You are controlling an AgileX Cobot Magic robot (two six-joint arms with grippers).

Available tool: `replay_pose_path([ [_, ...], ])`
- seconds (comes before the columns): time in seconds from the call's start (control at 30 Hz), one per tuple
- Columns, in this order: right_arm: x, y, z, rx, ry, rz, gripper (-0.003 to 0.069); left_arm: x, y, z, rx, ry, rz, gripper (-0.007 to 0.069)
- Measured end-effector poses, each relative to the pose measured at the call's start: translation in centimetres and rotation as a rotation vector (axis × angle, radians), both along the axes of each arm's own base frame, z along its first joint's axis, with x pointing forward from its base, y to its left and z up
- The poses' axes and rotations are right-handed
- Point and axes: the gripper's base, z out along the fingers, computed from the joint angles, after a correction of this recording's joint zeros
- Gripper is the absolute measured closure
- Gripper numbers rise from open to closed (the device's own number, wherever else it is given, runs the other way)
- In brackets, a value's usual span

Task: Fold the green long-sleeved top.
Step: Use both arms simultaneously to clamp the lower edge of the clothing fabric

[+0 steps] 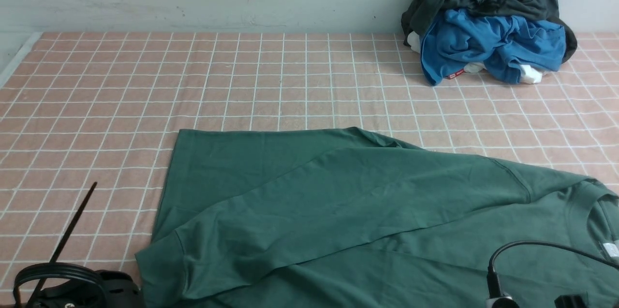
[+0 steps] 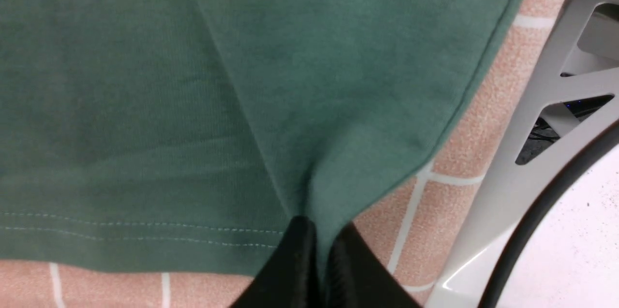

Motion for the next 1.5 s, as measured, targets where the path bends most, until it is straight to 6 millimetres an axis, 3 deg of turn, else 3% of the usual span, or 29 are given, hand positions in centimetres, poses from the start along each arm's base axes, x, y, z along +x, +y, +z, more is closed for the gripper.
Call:
replay_pose_path([
  [0.17,0.3,0.2,0.4,-0.005,-0.005,-0.003,0.0620,0.0,0.0,0.0,0.000,0.000,0.001,0.0615],
  [0.33,0.5,0.2,1.4,-0.011,-0.009,-0.028,0.0648,0.0,0.0,0.0,0.000,-0.001,0.004,0.0615],
  [0.67,0.4,0.5,1.5,0.030,0.010,-0.067,0.0619,0.0,0.0,0.0,0.001,-0.001,0.005,0.0615],
  [0.8,1.0,1.3,1.9,0.108,-0.047,-0.065,0.0548,0.0,0.0,0.0,0.001,-0.001,0.006,0.0615],
  [0.93,1.1,1.4,2.0,0.118,-0.055,-0.071,0.0400,0.0,0.0,0.0,0.001,-0.001,0.006,0.0615],
  [1.1,1.2,1.3,2.0,0.111,-0.060,-0.062,0.0333,0.0,0.0,0.0,0.001,-0.001,0.006,0.0615],
  [1.33,1.1,1.3,2.0,0.107,-0.056,-0.064,0.0335,0.1,-0.2,0.0,-0.018,-0.017,0.018,0.0615],
  [1.43,1.0,1.2,1.9,0.095,-0.044,-0.068,0.0384,0.2,-0.3,-0.1,-0.034,-0.029,0.026,0.0615],
  [1.5,1.0,1.1,1.9,0.088,-0.039,-0.069,0.0461,0.3,-0.3,-0.1,-0.036,-0.031,0.034,0.0615],
])
